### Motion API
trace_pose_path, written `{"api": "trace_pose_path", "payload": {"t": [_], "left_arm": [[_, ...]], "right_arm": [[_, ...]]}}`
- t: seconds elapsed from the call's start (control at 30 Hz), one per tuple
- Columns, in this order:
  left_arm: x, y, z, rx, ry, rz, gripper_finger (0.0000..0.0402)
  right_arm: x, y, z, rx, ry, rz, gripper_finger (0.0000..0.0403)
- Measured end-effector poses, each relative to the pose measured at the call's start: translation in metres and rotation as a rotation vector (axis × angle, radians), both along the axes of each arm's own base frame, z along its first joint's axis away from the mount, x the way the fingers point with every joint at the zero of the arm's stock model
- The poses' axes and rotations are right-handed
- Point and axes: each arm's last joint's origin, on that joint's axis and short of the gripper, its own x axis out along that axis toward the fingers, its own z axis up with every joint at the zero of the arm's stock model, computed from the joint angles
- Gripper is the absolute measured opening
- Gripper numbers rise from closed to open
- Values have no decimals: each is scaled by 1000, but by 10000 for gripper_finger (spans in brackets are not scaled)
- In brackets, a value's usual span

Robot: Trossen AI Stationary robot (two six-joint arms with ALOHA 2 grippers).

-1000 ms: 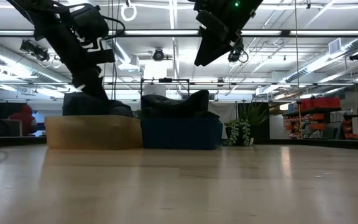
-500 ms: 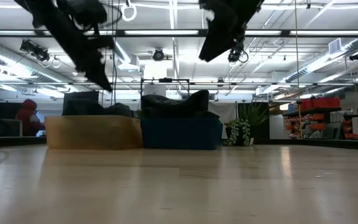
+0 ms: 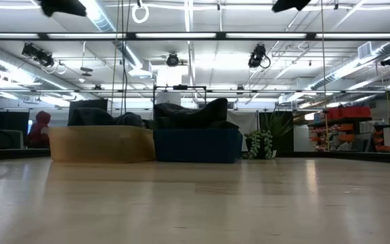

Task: Pick & Place hat
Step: Return to Home Position

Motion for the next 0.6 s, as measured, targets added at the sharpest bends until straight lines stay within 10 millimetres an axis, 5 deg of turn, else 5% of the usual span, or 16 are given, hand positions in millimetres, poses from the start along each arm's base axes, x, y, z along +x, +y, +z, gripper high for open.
{"api": "trace_pose_path", "payload": {"t": [0.13, 0.3, 0.6], "left_arm": [[-35, -9, -30, -16, -119, 0, 93], [-51, -12, -79, -65, -348, 27, 84], [-13, -3, -127, 89, -489, 53, 83]], "right_arm": [[-34, -3, -23, 33, -149, 21, 185], [-62, -8, -74, 92, -415, 7, 185], [-89, -18, -149, 41, -873, 9, 185]]}}
